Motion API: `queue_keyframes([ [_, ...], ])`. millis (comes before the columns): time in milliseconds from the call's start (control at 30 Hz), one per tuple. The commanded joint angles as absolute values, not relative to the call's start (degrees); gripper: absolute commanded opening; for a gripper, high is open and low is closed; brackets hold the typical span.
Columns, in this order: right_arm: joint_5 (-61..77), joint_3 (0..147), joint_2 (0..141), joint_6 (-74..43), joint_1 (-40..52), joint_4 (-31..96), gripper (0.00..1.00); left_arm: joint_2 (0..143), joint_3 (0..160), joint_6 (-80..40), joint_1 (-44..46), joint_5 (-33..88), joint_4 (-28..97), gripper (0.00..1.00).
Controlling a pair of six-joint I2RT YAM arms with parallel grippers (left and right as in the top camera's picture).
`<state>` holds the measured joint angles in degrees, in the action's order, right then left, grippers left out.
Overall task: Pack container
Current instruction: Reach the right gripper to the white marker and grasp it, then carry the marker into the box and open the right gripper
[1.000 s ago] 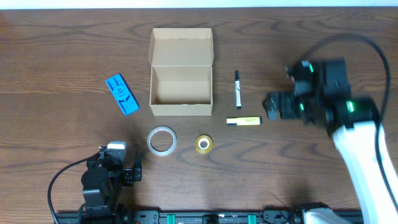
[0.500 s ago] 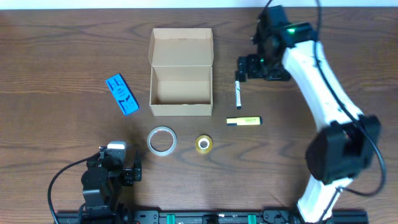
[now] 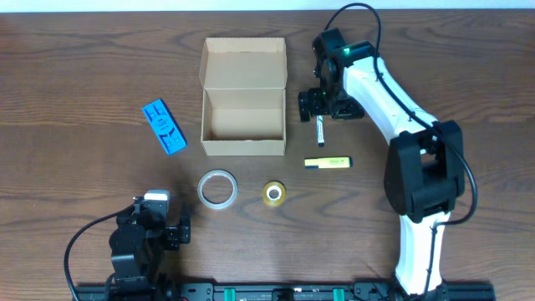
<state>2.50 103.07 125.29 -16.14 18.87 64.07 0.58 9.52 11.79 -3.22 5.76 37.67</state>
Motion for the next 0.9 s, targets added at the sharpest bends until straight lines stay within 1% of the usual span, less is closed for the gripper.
queue_keyframes([
  [0,1.5,103.9,126.8,-17.1,19.1,62.9,0.99,0.2,9.1,11.4,-3.5,5.4,37.7,0.96],
  [333,1.4,100.3,126.8,-17.1,19.0,57.5,0.97,0.2,9.1,11.4,-3.5,5.4,37.8,0.96],
  [733,1.5,92.9,126.8,-17.1,19.0,53.3,0.83,0.2,9.1,11.4,-3.5,5.3,37.8,0.96],
  [767,1.5,92.6,126.8,-17.1,19.0,53.3,0.8,0.2,9.1,11.4,-3.5,5.3,37.8,0.96],
  [800,1.5,92.3,126.8,-17.1,19.0,53.0,0.74,0.2,9.1,11.4,-3.5,5.4,37.7,0.95],
  [867,1.5,92.0,126.8,-17.1,19.0,52.8,0.6,0.2,9.1,11.4,-3.5,5.3,37.8,0.95],
])
